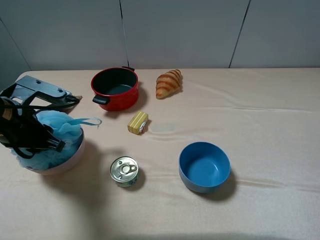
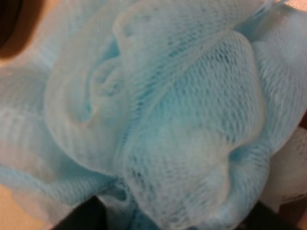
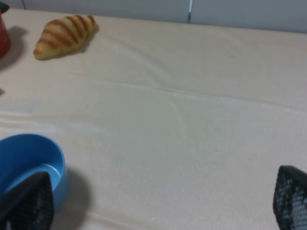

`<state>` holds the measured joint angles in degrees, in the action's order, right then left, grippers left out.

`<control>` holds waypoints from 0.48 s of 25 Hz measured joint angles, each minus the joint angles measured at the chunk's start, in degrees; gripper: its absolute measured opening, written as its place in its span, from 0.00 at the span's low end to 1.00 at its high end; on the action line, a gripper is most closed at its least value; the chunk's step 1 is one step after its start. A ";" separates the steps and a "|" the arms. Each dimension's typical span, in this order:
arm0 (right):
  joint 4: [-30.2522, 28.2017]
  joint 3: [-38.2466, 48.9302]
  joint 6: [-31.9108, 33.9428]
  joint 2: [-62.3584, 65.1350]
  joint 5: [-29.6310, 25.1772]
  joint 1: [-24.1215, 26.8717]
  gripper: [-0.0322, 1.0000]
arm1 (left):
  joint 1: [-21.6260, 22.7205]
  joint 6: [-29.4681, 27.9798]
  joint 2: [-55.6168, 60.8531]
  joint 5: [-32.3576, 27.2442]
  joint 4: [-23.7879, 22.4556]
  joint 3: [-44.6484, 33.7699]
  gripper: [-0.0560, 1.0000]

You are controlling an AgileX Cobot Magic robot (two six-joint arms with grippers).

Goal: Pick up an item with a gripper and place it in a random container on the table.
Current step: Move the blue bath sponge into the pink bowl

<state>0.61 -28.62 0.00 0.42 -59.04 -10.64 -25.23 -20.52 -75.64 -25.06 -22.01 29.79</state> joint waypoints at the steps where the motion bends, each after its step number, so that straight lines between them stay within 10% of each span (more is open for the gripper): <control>1: 0.00 0.00 0.00 0.00 0.00 0.00 0.70 | 0.00 0.00 0.00 0.04 0.00 0.00 0.51; 12: 0.00 0.00 0.00 0.00 0.00 0.00 0.70 | 0.00 0.00 0.00 0.23 0.00 0.00 0.74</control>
<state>0.61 -28.62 0.00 0.42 -59.04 -10.64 -25.23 -20.52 -75.64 -24.83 -22.01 29.79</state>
